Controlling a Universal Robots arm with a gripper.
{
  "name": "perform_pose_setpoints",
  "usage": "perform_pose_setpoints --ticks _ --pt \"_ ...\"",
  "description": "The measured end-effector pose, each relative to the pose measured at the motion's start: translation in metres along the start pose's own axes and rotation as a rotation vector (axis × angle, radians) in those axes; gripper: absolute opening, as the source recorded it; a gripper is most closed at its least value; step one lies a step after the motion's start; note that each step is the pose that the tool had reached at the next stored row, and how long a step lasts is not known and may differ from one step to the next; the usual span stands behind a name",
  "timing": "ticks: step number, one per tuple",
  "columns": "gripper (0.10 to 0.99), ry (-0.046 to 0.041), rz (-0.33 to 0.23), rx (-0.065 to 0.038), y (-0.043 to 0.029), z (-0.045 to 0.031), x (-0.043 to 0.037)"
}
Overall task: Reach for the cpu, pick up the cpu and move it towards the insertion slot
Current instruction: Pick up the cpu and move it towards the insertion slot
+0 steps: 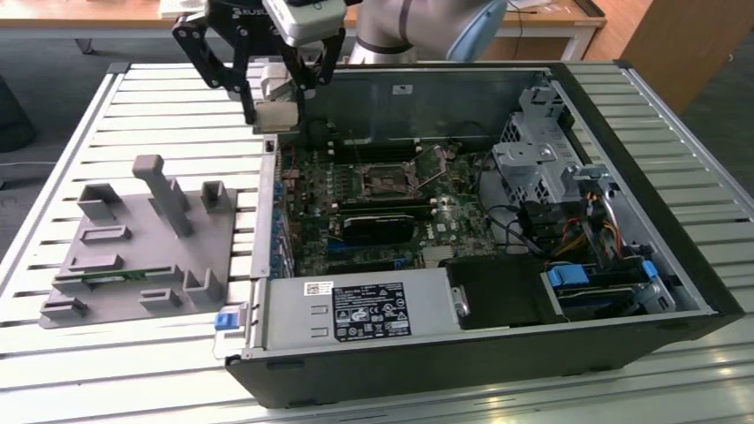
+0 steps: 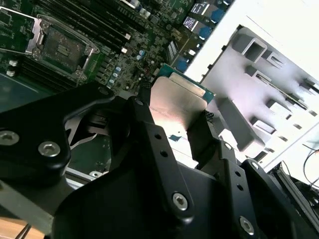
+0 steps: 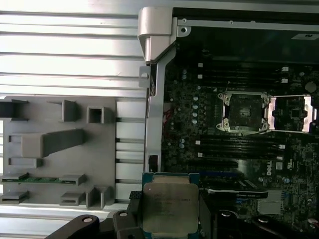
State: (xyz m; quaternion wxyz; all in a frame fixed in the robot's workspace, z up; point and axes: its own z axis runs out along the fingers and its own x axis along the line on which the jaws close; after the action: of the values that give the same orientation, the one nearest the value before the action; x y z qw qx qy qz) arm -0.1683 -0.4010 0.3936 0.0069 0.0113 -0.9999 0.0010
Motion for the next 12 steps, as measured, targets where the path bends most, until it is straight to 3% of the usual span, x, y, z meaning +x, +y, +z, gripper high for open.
perform_pose_setpoints --ticks 12 --pt "0.541 0.0017 0.000 0.000 -0.0003 -0.0004 -0.0280"
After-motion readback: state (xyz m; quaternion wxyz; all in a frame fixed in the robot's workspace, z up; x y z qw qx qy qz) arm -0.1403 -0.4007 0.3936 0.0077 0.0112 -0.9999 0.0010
